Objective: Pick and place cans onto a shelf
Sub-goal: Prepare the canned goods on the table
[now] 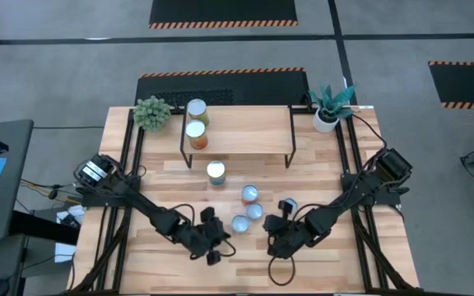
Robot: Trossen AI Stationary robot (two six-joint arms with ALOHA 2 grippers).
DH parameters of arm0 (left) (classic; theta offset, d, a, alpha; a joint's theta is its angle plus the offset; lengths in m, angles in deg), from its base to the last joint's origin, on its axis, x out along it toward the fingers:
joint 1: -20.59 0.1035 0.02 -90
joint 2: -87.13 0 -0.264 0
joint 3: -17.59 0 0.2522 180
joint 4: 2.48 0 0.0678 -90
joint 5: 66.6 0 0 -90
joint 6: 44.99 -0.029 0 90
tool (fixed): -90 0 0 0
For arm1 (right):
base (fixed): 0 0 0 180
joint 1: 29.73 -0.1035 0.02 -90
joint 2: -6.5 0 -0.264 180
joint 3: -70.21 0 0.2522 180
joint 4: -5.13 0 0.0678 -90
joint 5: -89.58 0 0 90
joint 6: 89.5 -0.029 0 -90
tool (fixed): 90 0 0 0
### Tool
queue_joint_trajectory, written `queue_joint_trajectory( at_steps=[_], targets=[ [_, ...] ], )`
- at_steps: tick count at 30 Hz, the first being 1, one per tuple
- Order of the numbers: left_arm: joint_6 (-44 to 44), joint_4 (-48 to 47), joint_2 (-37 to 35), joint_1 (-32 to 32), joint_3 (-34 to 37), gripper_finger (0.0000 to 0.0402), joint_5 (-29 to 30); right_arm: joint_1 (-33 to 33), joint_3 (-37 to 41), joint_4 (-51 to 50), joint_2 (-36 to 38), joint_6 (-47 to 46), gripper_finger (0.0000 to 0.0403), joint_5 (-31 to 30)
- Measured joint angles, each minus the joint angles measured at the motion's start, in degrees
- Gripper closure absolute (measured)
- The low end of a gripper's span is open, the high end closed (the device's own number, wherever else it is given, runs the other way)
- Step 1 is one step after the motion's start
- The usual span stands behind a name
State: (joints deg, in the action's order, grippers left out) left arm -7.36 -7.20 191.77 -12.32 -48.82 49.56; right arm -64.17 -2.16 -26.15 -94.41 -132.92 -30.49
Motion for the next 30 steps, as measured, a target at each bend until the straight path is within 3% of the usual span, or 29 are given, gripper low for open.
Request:
queue_joint_trajectory(
  at_steps=[5, 14, 19, 26, 30],
  targets=[
    [-0.2, -1.8, 0.0, 0.0, -2.2, 0.0401, -6.4, 2.1, 0.0, 0.9, 0.0, 1.7, 0.0396, 7.1],
    [-3.6, -5.8, 0.0, 0.7, -2.4, 0.0401, -5.1, 9.1, -0.1, 16.8, -2.1, 14.8, 0.0396, 20.6],
    [2.1, -12.5, 0.0, -1.1, -2.4, 0.0401, -4.4, 12.2, -0.1, 21.5, -4.5, 18.0, 0.0397, 20.3],
    [3.4, -13.5, -0.1, -3.2, -2.4, 0.0402, -1.9, 14.4, -0.3, 27.5, -2.4, 21.8, 0.0395, 11.5],
    [1.7, -14.0, -0.1, -2.8, -2.4, 0.0401, 2.6, 12.7, -0.7, 23.8, 1.5, 21.8, 0.0394, 16.0]
  ],
)
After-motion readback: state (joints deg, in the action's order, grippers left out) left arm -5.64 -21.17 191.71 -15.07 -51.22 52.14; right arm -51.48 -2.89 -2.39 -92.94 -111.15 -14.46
